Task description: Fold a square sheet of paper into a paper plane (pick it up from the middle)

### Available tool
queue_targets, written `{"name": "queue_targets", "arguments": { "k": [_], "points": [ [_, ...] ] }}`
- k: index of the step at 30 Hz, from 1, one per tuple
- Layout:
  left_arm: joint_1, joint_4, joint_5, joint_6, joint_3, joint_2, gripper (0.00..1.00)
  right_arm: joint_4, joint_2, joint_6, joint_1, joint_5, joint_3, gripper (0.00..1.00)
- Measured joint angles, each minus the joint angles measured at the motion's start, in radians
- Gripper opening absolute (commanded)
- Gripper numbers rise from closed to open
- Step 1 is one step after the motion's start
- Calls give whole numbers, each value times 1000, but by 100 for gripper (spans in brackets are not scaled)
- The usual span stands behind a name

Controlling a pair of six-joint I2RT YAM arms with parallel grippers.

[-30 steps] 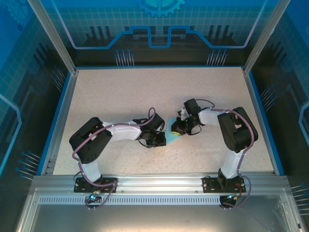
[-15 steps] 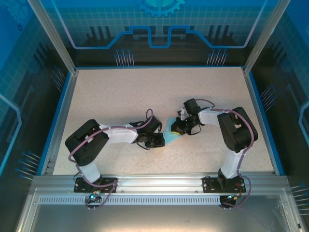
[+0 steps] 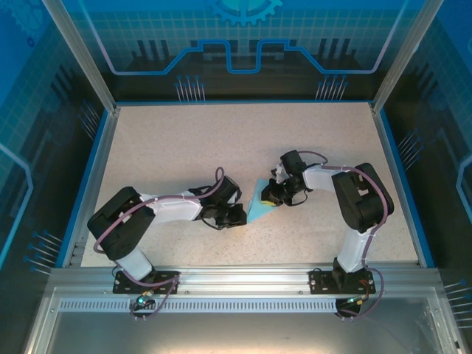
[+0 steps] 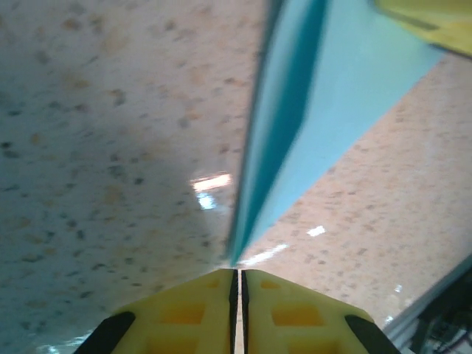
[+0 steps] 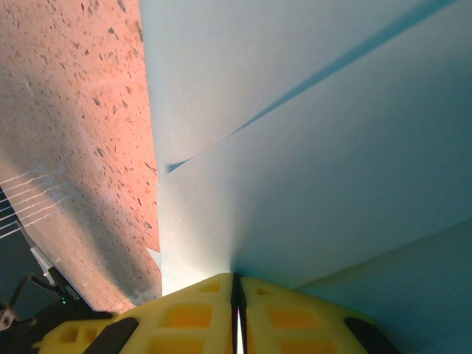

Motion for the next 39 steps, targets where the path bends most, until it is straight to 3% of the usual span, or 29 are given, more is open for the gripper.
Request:
{"name": "queue_targets", "arguments": {
  "k": [8,30,39],
  "points": [
    [0,64,12,-3,88,13,13,-2,2,0,0,0,0,12],
    [1,40,-22,-4,40,93,0,-34,-3,-1,8,8,31,15],
    [3,63,-18,-4,27,92,0,33,-142,-26,68,69,-44,11]
  ]
}}
